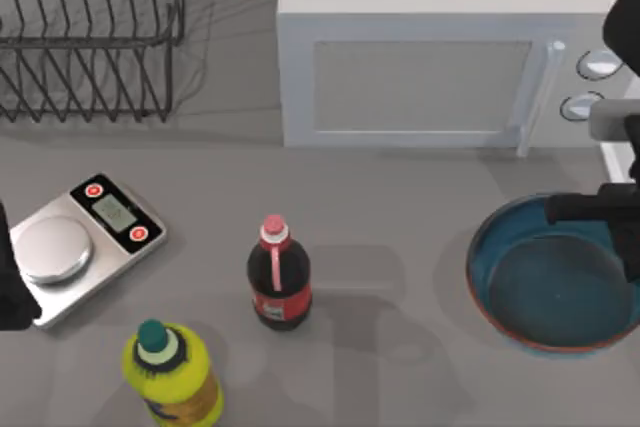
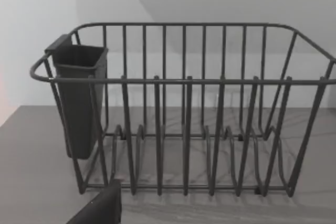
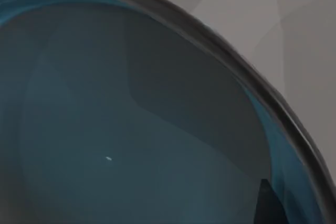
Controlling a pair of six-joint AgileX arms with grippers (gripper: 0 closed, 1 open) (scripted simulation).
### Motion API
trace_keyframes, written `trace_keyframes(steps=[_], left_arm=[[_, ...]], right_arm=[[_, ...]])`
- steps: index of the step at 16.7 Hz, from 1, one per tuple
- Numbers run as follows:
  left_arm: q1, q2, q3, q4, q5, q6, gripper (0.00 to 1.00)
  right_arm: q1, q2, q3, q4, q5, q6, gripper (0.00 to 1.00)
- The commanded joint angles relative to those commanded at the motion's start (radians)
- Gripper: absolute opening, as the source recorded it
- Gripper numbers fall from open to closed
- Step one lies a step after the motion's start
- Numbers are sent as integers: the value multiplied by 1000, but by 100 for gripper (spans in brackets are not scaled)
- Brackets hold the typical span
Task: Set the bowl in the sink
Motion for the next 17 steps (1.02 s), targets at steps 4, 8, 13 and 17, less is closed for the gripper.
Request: trace_keyframes(steps=[4, 8, 13, 17], left_arm=[[0, 0, 0, 0, 0, 0, 100], [0, 0, 0, 0, 0, 0, 100], [0, 0, 0, 0, 0, 0, 100], [0, 0, 0, 0, 0, 0, 100]], right_arm=[[-3, -32, 66, -73, 0, -5, 0], [1, -29, 63, -71, -1, -3, 0], [-90, -61, 85, 84, -87, -51, 0], [-251, -94, 67, 391, -212, -122, 0]])
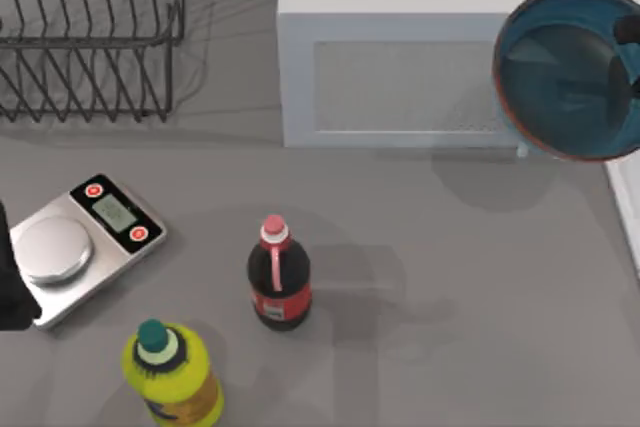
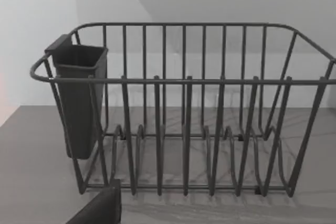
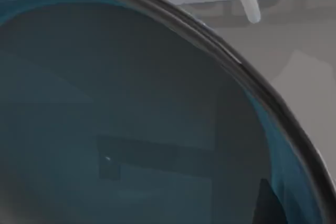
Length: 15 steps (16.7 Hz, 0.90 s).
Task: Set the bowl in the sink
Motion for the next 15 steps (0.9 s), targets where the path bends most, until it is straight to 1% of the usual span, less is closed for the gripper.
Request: trace_keyframes(steps=[4, 8, 12, 15], left_arm=[[0, 0, 0, 0, 0, 0, 100], [0, 0, 0, 0, 0, 0, 100], [0, 0, 0, 0, 0, 0, 100], [0, 0, 0, 0, 0, 0, 100]], right_arm=[[-191, 16, -97, 446, -121, -79, 0], [-375, 63, -273, 946, -212, -158, 0], [-520, 92, -465, 1379, -265, -217, 0], [-598, 91, -586, 1618, -285, -243, 0]])
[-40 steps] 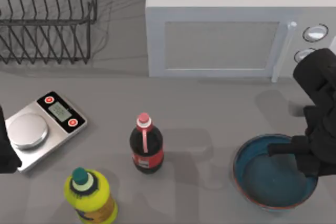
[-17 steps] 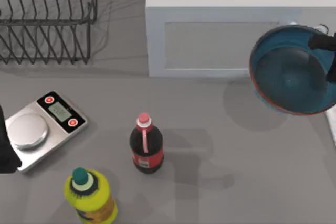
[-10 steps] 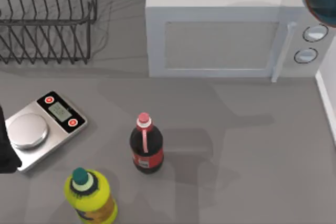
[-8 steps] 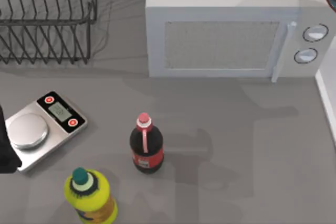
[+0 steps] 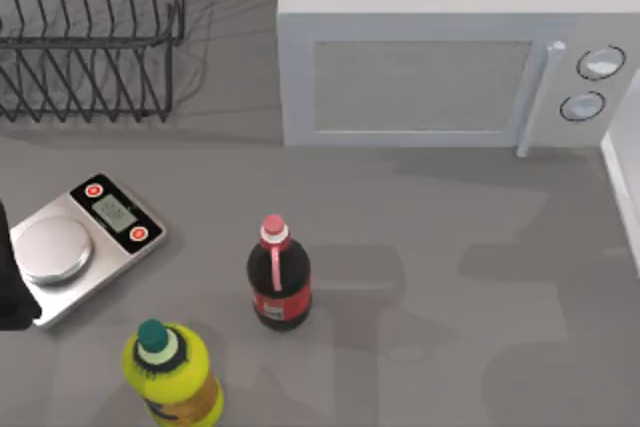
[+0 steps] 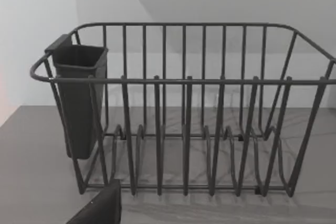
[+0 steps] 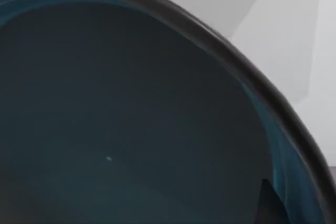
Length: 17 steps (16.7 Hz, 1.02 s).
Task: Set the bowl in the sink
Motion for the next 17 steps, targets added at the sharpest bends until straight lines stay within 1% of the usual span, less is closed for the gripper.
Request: trace_keyframes(steps=[2, 4, 6, 10, 14, 17], left_arm=[[0, 0, 0, 0, 0, 0, 100], [0, 0, 0, 0, 0, 0, 100], [0, 0, 0, 0, 0, 0, 100], [0, 0, 0, 0, 0, 0, 100], [0, 0, 0, 0, 0, 0, 100], [0, 0, 0, 0, 0, 0, 100]], right_arm=[[-35, -7, -62, 111, -5, -9, 0], [-55, -17, -106, 183, -6, -12, 0], [-64, -24, -127, 213, -6, -14, 0], [-65, -24, -127, 214, -6, -14, 0], [-30, -11, -128, 244, -8, -4, 0], [31, 70, -137, 363, -17, 12, 0]])
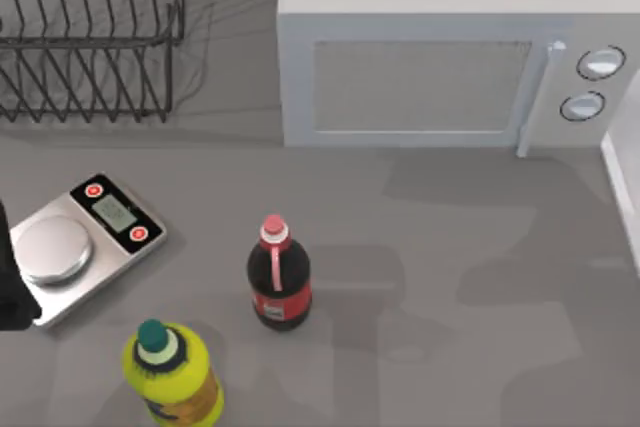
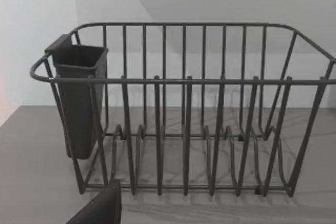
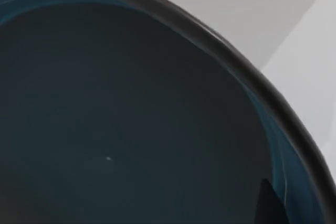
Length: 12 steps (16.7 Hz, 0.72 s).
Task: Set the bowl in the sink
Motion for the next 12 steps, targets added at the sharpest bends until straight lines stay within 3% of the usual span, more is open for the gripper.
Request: trace_keyframes(steps=[7, 12], left_arm=[[0, 0, 0, 0, 0, 0, 100], [0, 0, 0, 0, 0, 0, 100]], right_arm=[[6, 450, -72, 503, 2, -15, 0], [-94, 625, -97, 675, 20, -29, 0]])
